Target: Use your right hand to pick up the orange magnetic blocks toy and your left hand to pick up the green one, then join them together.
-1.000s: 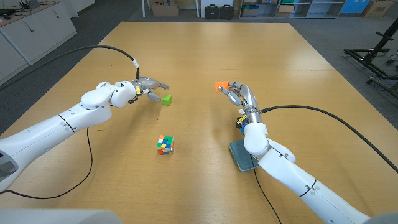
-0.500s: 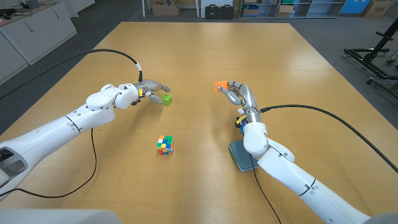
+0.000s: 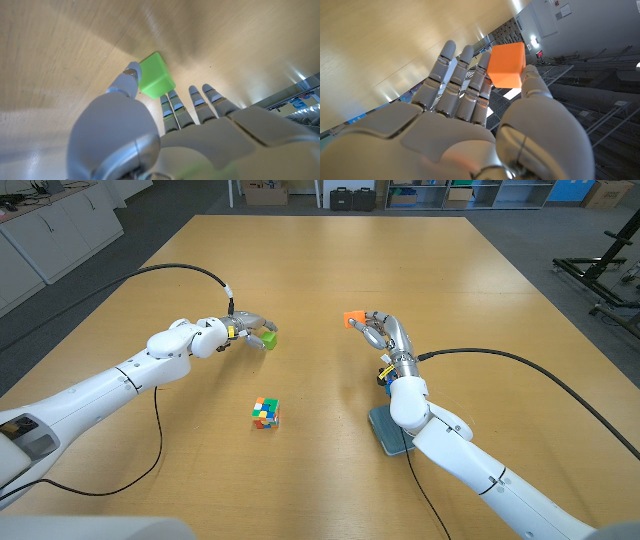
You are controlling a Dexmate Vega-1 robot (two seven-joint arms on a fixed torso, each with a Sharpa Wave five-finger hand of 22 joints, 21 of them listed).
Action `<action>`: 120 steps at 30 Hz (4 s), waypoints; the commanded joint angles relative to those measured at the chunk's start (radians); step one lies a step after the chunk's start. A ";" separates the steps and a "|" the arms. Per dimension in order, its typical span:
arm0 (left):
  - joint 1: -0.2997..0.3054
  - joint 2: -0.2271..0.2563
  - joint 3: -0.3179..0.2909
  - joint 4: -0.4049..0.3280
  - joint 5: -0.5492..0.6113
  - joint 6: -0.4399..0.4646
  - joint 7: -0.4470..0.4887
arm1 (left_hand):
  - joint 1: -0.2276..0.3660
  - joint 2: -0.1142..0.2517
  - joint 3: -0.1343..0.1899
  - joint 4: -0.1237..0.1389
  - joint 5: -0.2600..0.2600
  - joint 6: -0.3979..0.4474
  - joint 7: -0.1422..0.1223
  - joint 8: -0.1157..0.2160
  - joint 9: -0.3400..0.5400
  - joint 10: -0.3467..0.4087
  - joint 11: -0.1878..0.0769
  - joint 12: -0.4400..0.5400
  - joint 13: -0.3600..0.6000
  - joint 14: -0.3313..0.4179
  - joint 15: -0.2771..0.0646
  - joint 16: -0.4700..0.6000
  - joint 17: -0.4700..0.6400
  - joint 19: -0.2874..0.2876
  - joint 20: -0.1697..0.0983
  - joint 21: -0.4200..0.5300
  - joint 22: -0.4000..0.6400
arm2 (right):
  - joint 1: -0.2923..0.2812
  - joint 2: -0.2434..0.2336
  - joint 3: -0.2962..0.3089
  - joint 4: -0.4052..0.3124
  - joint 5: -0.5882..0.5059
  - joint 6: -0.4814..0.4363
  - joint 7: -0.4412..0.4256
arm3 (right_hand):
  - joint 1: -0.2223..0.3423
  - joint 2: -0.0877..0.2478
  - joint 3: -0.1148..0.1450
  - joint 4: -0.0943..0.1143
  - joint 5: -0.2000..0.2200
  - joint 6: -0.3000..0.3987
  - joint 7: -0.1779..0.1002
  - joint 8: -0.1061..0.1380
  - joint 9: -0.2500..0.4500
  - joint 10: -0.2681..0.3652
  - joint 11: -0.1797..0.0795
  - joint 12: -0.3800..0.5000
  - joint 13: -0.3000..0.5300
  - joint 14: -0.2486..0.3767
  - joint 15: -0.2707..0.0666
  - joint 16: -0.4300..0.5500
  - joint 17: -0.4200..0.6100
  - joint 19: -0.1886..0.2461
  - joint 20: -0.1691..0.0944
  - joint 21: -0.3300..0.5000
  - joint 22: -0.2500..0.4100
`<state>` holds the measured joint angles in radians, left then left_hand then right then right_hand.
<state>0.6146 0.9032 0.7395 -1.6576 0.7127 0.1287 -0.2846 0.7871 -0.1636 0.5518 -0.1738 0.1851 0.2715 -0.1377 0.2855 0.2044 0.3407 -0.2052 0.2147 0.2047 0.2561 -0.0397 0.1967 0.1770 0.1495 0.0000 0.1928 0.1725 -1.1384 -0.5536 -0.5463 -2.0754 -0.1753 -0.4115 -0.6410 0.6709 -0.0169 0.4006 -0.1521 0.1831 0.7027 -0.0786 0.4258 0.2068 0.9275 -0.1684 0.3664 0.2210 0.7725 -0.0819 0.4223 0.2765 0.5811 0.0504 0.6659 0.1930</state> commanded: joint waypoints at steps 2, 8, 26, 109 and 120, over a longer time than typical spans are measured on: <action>-0.013 -0.020 0.010 0.030 0.022 0.008 0.034 | 0.016 0.008 0.000 0.002 0.007 0.037 -0.009 0.021 0.003 0.035 -0.002 0.010 0.002 0.025 -0.164 0.011 0.002 0.022 0.002 0.008 0.000 | 0.000 0.005 -0.002 0.006 0.002 -0.009 -0.009 | 0.096 0.087 0.002 0.003 0.004 0.121 -0.114 0.006 0.006 0.060 -0.050 0.006 0.002 0.006 -0.064 -0.004 0.003 0.003 0.006 0.006 0.004; -0.021 -0.031 0.017 0.051 0.020 0.009 0.041 | 0.020 0.017 0.001 0.005 0.006 0.092 -0.020 0.043 0.002 0.086 -0.006 0.020 0.003 0.044 -0.166 0.011 0.002 0.031 0.004 0.007 0.000 | 0.001 0.002 -0.002 0.007 0.001 0.001 -0.011 | 0.096 0.088 0.001 0.004 0.004 0.123 -0.114 0.007 0.006 0.061 -0.050 0.006 0.003 0.008 -0.062 -0.003 0.004 0.005 0.007 0.007 0.004; -0.019 -0.041 0.018 0.059 -0.017 0.008 0.066 | 0.040 0.052 0.021 0.007 0.003 0.212 -0.028 0.086 -0.001 0.228 -0.007 0.043 0.004 0.102 -0.175 0.014 0.003 0.075 0.002 0.009 -0.001 | -0.004 0.001 0.000 0.010 0.007 0.007 -0.013 | 0.095 0.088 -0.001 0.005 0.003 0.129 -0.111 0.009 0.006 0.067 -0.050 0.007 0.005 0.009 -0.061 -0.003 0.006 0.006 0.011 0.009 0.004; 0.437 -0.153 -0.391 -0.012 -0.773 -0.533 0.568 | 0.109 0.107 0.083 0.001 -0.006 0.431 -0.031 0.141 -0.010 0.458 -0.008 0.048 0.002 0.265 -0.185 0.010 0.003 0.191 -0.022 0.008 -0.003 | -0.020 -0.009 0.047 0.078 0.062 0.425 0.057 | 0.104 0.092 -0.001 0.002 0.003 0.126 -0.116 0.007 0.005 0.071 -0.049 0.000 0.007 0.007 -0.070 -0.009 0.008 -0.003 0.002 0.011 0.004; 0.454 -0.206 -0.398 0.014 -0.802 -0.638 0.569 | 0.109 0.107 0.086 0.002 -0.006 0.440 -0.033 0.141 -0.010 0.469 -0.008 0.048 0.002 0.271 -0.183 0.009 0.003 0.194 -0.022 0.007 -0.003 | -0.009 0.023 0.049 0.122 0.072 0.491 0.059 | 0.103 0.091 -0.002 0.003 0.003 0.125 -0.116 0.007 0.005 0.069 -0.049 -0.002 0.007 0.006 -0.070 -0.010 0.009 -0.004 0.004 0.011 0.004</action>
<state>1.0535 0.7532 0.3468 -1.6881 -0.0341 -0.3897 0.2868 0.8879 -0.0707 0.6160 -0.1878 0.1712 0.6759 -0.1503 0.4223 0.1878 0.7566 -0.1821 0.2594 0.2021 0.5201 -0.0501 0.2042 0.1772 0.3369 -0.0231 0.2006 0.1679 -1.1566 -0.5559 -0.5029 -1.9889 -0.1178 0.0161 -0.5884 0.6709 -0.0169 0.3997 -0.1528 0.1793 0.7072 -0.0768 0.4284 0.2064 0.9383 -0.1649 0.3612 0.2249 0.7761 -0.0854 0.4142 0.2808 0.5829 0.0520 0.6737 0.1930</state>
